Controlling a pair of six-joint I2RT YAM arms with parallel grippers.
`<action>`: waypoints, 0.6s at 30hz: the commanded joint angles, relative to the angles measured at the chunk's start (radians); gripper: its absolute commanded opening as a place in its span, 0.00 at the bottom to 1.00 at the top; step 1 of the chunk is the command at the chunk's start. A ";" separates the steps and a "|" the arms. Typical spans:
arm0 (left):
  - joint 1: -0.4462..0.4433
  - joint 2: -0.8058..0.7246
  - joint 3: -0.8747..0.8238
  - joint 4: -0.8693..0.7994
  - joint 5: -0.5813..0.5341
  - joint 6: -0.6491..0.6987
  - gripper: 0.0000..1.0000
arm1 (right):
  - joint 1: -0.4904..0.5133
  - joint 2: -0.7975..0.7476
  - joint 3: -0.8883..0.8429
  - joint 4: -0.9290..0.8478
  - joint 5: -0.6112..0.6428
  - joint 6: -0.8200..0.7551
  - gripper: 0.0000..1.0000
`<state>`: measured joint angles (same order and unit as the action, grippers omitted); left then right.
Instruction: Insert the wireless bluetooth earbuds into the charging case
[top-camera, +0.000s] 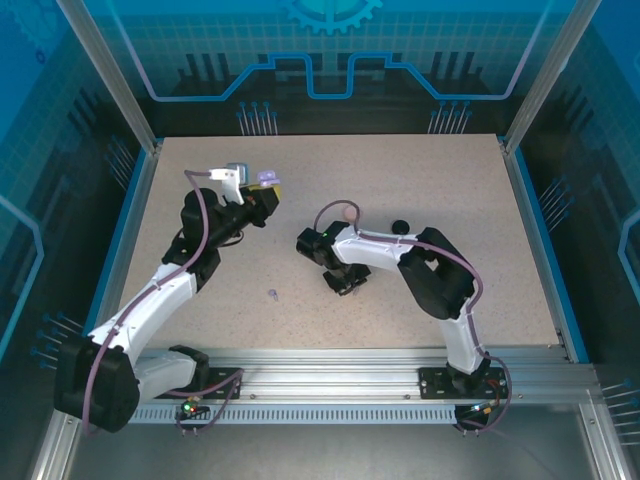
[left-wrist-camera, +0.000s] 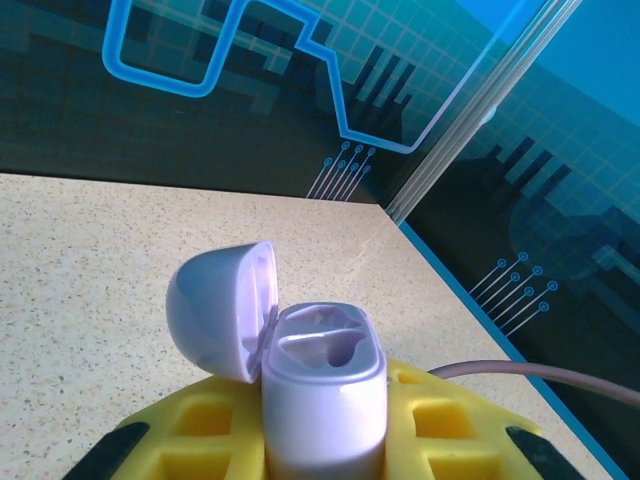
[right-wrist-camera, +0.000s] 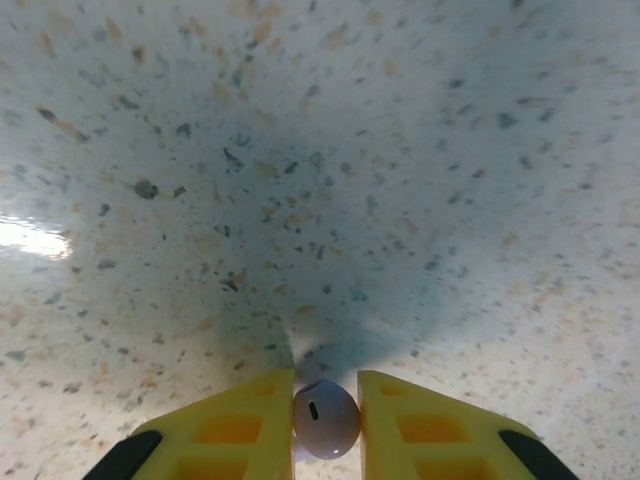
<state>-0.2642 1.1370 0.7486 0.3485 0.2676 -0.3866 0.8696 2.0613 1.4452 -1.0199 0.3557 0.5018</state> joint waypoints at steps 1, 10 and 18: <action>-0.013 0.007 -0.003 0.011 0.018 -0.002 0.00 | -0.018 0.023 -0.003 -0.001 -0.036 -0.046 0.23; -0.028 0.012 0.003 0.011 0.016 0.002 0.00 | -0.046 -0.098 -0.012 0.007 -0.140 0.144 0.48; -0.038 0.015 0.007 0.013 0.011 0.006 0.00 | -0.082 -0.232 -0.152 0.073 -0.193 0.583 0.48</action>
<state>-0.2932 1.1461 0.7486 0.3462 0.2676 -0.3870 0.7982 1.8591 1.3388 -0.9649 0.1925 0.8646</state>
